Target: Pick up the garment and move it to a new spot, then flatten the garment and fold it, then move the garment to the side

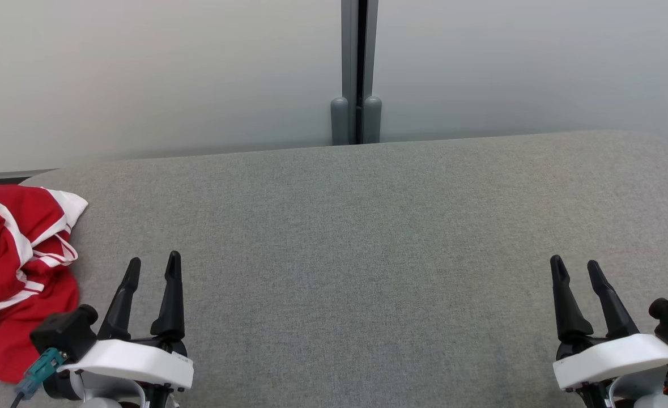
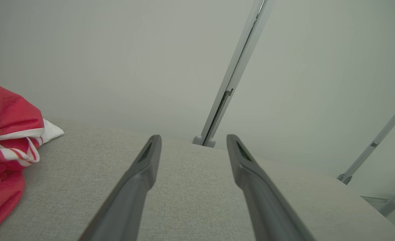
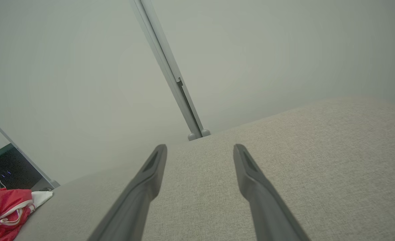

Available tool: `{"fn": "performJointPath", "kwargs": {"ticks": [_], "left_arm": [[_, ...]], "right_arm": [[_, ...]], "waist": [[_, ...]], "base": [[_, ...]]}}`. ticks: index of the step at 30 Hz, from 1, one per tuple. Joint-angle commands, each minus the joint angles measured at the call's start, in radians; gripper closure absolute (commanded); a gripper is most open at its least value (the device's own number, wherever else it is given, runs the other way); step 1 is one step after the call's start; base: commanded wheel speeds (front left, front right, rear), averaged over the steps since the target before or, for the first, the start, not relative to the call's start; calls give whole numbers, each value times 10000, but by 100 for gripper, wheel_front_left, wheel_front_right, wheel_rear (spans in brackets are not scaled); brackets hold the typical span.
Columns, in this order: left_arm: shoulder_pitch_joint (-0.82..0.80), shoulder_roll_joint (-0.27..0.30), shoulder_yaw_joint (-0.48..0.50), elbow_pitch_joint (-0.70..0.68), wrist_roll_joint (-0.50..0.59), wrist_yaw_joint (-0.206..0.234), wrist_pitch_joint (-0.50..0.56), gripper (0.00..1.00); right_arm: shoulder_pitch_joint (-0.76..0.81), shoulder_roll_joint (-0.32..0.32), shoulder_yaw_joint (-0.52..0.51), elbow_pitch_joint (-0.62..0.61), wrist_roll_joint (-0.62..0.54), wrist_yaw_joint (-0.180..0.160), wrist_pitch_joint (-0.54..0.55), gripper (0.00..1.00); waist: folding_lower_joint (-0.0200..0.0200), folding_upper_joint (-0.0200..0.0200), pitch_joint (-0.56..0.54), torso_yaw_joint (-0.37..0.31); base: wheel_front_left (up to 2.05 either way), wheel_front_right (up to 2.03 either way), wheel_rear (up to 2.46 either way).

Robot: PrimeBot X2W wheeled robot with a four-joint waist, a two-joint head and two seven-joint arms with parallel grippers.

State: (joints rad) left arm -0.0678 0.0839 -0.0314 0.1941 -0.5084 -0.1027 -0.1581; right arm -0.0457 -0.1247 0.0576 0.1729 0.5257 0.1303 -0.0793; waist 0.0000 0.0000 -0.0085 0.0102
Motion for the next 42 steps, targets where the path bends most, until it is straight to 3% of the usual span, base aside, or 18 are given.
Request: {"fn": "performJointPath", "kwargs": {"ticks": [1, 26, 42], "left_arm": [[0, 92, -3, -35, 307, 68, -102, 0], [76, 156, -201, 1022, 2586, 379, -663, 0], [57, 44, -99, 1219, 3118, 318, -934, 0]], "right_arm": [[-25, -100, 36, -45, -306, 5, -72, 0], [208, 51, 105, 305, -2617, 5, -197, 0], [376, 235, 19, 288, -3355, 6, -273, 0]], "waist": [[0, 0, -7, 1], [0, 0, -74, 42], [0, 0, -115, 92]], "base": [[0, 0, 0], [0, 0, 0], [0, 0, 0]]}}
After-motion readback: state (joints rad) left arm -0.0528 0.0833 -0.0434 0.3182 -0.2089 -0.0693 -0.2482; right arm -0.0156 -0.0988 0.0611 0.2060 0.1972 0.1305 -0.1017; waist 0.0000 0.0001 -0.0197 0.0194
